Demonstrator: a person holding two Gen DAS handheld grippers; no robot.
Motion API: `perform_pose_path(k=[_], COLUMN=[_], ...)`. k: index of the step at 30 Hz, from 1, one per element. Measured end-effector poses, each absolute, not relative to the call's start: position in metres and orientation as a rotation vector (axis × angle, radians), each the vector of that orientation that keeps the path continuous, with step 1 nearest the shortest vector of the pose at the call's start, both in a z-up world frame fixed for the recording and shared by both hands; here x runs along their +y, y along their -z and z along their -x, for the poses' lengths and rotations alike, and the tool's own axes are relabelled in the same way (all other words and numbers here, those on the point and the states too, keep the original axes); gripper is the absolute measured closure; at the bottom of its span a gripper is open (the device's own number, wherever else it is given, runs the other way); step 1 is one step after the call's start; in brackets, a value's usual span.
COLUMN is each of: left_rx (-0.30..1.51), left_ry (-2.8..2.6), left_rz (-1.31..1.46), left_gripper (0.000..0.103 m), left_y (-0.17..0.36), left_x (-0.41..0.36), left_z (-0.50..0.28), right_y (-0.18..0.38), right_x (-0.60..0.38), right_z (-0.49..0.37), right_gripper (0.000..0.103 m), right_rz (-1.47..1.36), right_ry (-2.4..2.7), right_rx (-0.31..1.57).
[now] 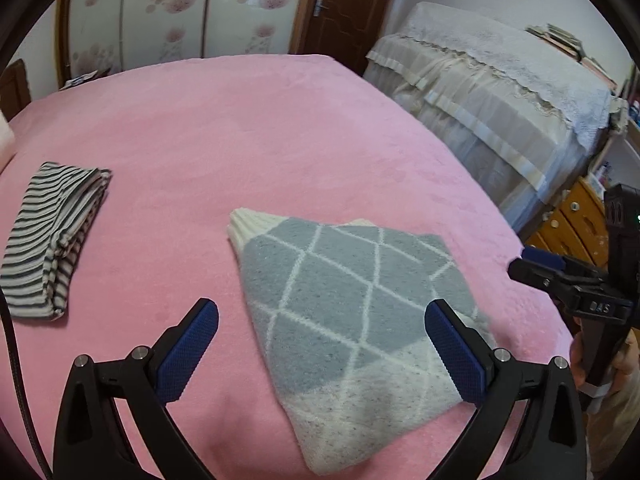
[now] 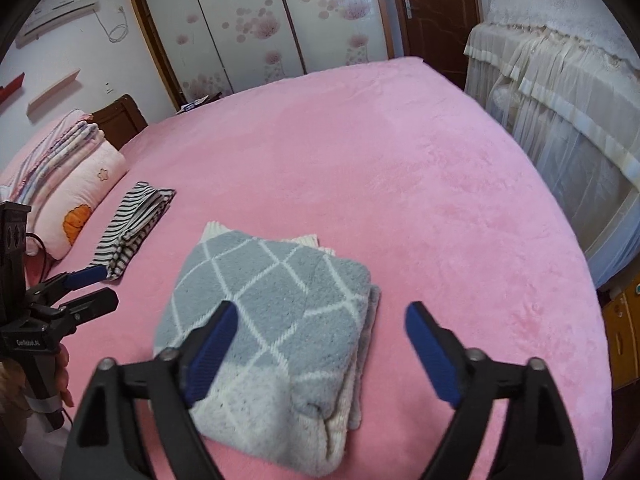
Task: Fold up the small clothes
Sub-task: 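Grasp the folded sweater with both tools and lift it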
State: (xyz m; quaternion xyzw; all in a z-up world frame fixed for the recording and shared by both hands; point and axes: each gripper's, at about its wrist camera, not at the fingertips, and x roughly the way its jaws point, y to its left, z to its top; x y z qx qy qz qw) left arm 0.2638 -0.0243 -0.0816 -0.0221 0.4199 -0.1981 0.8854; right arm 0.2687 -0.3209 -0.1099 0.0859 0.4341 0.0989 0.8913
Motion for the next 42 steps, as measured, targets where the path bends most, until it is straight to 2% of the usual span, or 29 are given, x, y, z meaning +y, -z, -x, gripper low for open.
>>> perform_pose_path(k=[6, 9, 22, 26, 38, 39, 40, 41, 42], left_rx=[0.984, 1.031, 1.195, 1.207, 1.222, 1.223, 1.228, 1.235, 1.236], left_ry=[0.498, 0.495, 0.571, 0.611, 0.697, 0.697, 0.696, 0.691, 0.685], left_rz=[0.07, 0.109, 0.398, 0.431, 0.462, 0.46, 0.455, 0.444, 0.436], left_gripper=[0.0, 0.0, 0.0, 0.0, 0.0, 0.0, 0.0, 0.0, 0.0], left_y=[0.118, 0.141, 0.229, 0.242, 0.264, 0.264, 0.264, 0.264, 0.263], left_x=[-0.029, -0.029, -0.023, -0.029, -0.031, -0.032, -0.031, -0.034, -0.037], left_z=[-0.269, -0.269, -0.292, -0.3, -0.312, -0.313, -0.313, -0.315, -0.317], right_y=[0.15, 0.173, 0.255, 0.263, 0.268, 0.267, 0.265, 0.264, 0.262], right_x=[-0.33, -0.329, -0.333, -0.329, -0.313, -0.311, -0.309, -0.31, -0.309], right_z=[-0.272, -0.272, -0.294, -0.305, -0.323, -0.322, -0.321, -0.321, -0.321], right_gripper=[0.012, 0.006, 0.005, 0.0, 0.0, 0.0, 0.006, 0.018, 0.022], right_rz=[-0.294, -0.306, -0.488, -0.512, -0.491, -0.486, -0.484, -0.487, -0.501], right_ry=[-0.306, -0.344, -0.497, -0.542, -0.618, -0.609, -0.607, -0.614, -0.612], right_rx=[1.039, 1.089, 1.217, 1.206, 1.168, 1.163, 1.157, 1.153, 1.153])
